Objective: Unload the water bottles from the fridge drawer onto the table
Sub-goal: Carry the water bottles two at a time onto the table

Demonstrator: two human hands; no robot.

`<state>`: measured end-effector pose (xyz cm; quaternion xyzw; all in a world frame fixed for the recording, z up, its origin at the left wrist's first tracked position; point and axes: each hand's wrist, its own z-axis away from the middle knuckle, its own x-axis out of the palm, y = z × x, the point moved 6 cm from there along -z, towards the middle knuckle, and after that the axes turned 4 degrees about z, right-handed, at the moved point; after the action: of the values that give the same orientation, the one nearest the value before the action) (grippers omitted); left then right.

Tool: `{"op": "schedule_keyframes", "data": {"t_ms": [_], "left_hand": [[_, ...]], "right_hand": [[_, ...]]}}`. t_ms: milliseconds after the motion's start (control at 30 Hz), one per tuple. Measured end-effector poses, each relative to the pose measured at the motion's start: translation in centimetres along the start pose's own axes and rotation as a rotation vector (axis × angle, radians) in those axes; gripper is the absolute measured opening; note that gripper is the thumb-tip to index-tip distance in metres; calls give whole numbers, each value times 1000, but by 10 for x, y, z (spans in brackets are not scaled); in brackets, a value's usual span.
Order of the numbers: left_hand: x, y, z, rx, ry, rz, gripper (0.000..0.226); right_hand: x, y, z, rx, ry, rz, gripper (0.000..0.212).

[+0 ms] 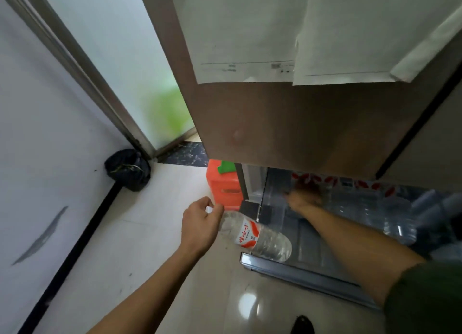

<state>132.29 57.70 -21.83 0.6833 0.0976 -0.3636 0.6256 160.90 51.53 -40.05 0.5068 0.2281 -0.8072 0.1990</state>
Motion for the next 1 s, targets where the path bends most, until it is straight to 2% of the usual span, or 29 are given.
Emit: {"op": "schedule_keyframes", "data": {"t_ms": [67, 200, 233, 367, 433, 567, 667, 733, 800, 900, 1000], "left_hand": [[-5, -9, 1, -18, 15, -7, 37], [-9, -19, 1, -7, 23, 4, 37], [-8, -19, 0, 2, 12, 3, 37], [-2, -10, -7, 65, -31, -15, 36], [6, -7, -14, 111, -70, -39, 33], [26, 3, -18, 191, -123, -76, 31], [35, 12, -10, 259, -144, -122, 21], [36, 13, -4, 291, -145, -147, 20], [36, 10, 4, 309, -133, -172, 22], [31, 5, 13, 293, -120, -195, 23], [28, -4, 17, 265, -104, -212, 28]], "right_hand": [[15, -12, 1, -14, 48, 180, 72], [15, -18, 32, -74, 26, 174, 53], [16, -14, 40, -103, 24, 138, 57], [24, 22, 75, -161, -50, 72, 108], [28, 46, 89, -150, -125, 110, 116], [19, 95, 117, -161, -156, 225, 104], [21, 129, 128, -106, -271, 266, 79], [17, 137, 129, -98, -298, 315, 74], [7, 122, 124, -164, -203, 393, 70], [-6, 66, 111, -310, -1, 412, 49], [1, 16, 97, -405, 10, 435, 39]]}}
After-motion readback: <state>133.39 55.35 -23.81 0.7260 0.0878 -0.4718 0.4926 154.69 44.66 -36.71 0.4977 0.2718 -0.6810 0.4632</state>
